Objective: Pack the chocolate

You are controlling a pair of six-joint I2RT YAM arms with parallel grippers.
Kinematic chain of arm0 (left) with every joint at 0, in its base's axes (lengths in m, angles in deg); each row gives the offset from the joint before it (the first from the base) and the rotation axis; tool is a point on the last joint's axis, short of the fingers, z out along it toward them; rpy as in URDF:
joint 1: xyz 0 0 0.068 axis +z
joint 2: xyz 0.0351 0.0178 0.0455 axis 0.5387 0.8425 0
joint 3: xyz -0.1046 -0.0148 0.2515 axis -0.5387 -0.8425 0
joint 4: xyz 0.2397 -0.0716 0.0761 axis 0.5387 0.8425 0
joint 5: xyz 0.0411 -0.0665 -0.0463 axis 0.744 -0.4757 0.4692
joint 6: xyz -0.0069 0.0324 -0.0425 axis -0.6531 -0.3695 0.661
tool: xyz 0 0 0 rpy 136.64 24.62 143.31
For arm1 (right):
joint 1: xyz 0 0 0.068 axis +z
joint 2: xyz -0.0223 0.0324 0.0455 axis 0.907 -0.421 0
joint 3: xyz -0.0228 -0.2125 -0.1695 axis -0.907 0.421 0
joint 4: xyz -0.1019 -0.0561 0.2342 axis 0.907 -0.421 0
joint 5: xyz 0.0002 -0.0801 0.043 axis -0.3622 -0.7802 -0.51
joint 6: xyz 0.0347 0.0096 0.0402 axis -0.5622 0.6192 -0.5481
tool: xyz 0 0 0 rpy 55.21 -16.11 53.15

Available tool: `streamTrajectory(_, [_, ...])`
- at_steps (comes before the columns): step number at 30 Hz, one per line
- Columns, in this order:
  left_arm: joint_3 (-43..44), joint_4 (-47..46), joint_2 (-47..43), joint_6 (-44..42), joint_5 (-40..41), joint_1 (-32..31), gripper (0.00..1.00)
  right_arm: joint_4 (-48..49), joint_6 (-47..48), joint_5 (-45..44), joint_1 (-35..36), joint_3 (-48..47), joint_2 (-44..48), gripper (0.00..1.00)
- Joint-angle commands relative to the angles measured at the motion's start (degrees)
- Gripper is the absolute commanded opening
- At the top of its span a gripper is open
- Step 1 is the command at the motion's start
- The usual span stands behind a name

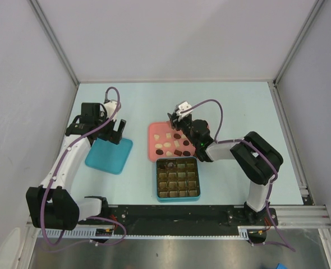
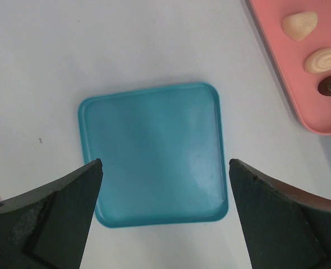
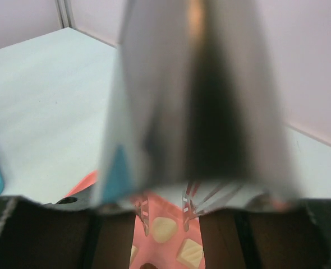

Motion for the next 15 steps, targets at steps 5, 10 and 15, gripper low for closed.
streamTrajectory(5, [1.4, -0.7, -0.1, -0.7, 1.0, 0.3, 1.0, 3.3, -1.6, -0.2, -0.3, -2.3, -2.1, 0.47])
streamTrajectory(10, [1.3, -0.8, 0.1, -0.7, 1.0, 0.3, 1.0, 2.7, -1.8, -0.1, -0.3, -2.3, -2.8, 0.47])
streamTrajectory(15, [1.2, -1.0, 0.2, -0.7, 1.0, 0.3, 1.0, 2.2, -1.9, -0.1, -0.2, -2.3, -3.3, 0.46])
